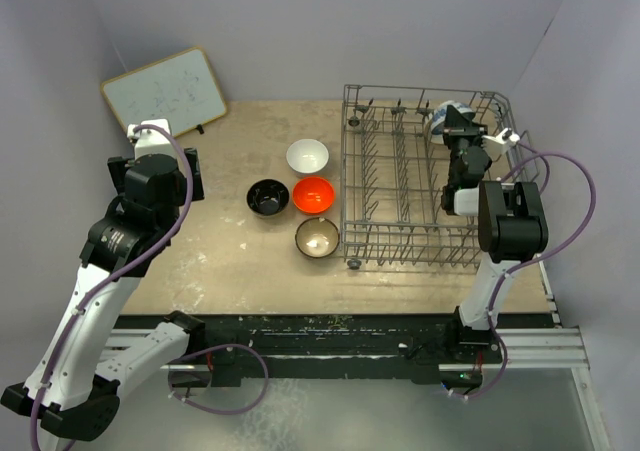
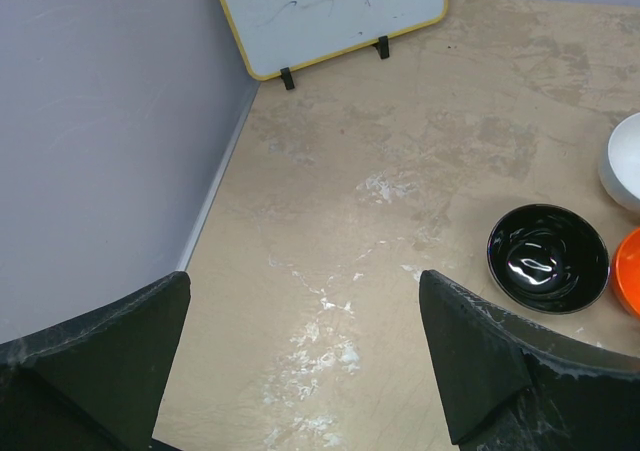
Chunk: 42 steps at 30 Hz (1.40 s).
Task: Load the bowls into the dish rack
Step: Place the bowl in the dish rack.
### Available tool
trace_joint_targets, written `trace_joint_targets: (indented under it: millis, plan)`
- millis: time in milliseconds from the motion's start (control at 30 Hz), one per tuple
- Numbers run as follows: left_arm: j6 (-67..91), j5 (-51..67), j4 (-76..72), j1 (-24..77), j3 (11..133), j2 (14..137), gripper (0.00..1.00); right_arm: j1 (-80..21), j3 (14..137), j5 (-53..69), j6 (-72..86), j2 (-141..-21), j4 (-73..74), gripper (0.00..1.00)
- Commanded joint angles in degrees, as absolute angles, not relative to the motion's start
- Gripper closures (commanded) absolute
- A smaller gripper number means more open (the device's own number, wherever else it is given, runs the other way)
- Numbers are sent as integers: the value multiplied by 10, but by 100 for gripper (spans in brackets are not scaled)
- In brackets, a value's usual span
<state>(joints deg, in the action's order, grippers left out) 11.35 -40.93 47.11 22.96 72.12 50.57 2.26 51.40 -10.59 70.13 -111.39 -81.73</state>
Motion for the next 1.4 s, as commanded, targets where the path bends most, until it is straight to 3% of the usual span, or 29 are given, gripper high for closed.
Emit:
trace_joint_targets:
  millis: [0, 1033, 1367]
  plan:
    - [110, -414, 444, 231, 717, 498, 1, 15, 535, -80, 698, -1110, -937, 100]
    - [109, -410, 438, 230, 712, 494, 1, 16, 481, -90, 730, -1079, -897, 100]
    - [112, -408, 448, 231, 719, 481, 1, 18, 504, -108, 781, -1029, -708, 100]
